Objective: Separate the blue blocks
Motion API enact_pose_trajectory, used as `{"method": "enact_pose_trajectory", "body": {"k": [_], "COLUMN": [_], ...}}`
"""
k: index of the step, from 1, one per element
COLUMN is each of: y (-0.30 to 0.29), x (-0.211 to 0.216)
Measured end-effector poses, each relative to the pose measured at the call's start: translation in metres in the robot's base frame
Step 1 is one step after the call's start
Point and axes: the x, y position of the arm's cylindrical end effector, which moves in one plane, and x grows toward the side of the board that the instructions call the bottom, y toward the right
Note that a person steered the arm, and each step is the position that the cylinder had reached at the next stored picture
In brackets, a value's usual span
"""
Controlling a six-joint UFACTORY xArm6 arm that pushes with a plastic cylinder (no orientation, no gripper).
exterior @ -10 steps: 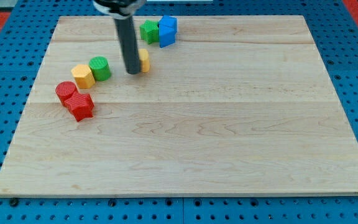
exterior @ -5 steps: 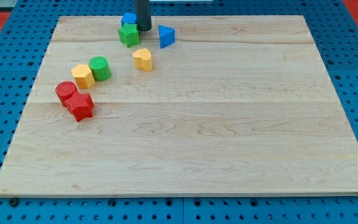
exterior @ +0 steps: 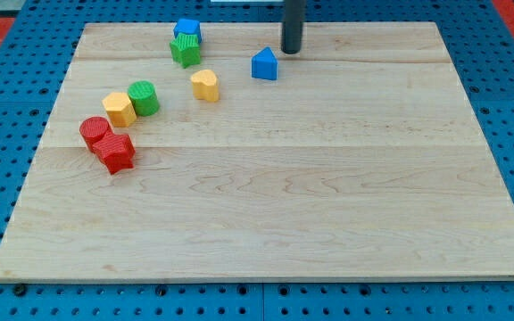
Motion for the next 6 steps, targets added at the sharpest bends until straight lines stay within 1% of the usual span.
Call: {"method": "enact_pose_trajectory", "body": {"k": [1, 2, 3, 4, 5, 6], "y": [-0.028, -0.024, -0.026, -0.031, -0.108, -0.164], "x": [0.026, 0.058, 0.023, -0.041, -0.050, -0.028]}}
